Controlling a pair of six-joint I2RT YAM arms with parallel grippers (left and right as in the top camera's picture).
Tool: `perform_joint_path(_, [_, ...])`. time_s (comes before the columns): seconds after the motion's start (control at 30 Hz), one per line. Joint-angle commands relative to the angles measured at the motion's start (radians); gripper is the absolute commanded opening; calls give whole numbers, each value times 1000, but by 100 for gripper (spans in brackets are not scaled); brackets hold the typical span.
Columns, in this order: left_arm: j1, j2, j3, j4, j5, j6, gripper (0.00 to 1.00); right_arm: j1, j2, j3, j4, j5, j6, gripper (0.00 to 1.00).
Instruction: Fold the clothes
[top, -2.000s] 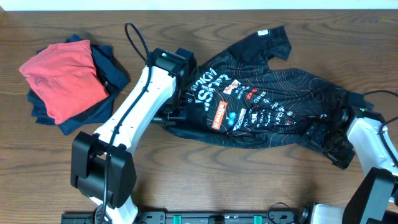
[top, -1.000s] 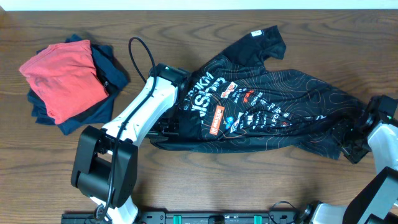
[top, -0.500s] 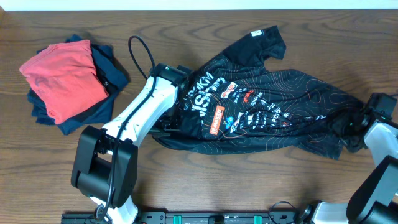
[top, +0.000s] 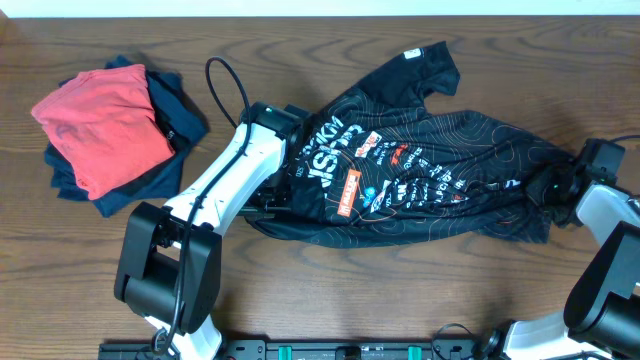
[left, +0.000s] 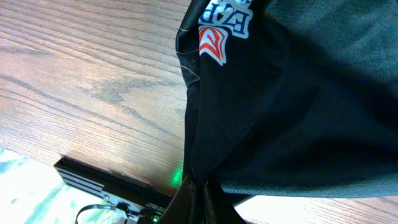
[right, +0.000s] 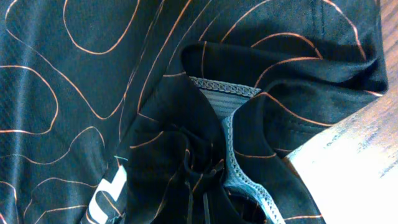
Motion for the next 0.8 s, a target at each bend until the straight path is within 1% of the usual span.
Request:
perform_joint_path(0.0, [2,5,-3,-3,-16,-8,6,6,-12,77,-93,-2,5,1])
perform_joint_path(0.23, [2,5,-3,1,-16,-8,5,3,-125,348,-461,13,-18,1])
perform_joint_path(0.33, [2,5,-3,1,-16,-8,6,16,-148,386,-655,18,-76,2])
perform_joint_path(0.47, [2,5,-3,0,-16,-8,6,26,-151,366,-921,66,-125,5])
perform_joint_path(0.6, [2,5,-3,0,-16,-7,6,29,-151,330,-994,196,-125,8])
perform_joint_path(0.7, [2,5,-3,0,-16,-8,6,29,-151,328,-998,220,-100,9])
perform_joint_path(0.77, [2,5,-3,0,-16,-8,6,29,-151,328,-976,230,-91,13])
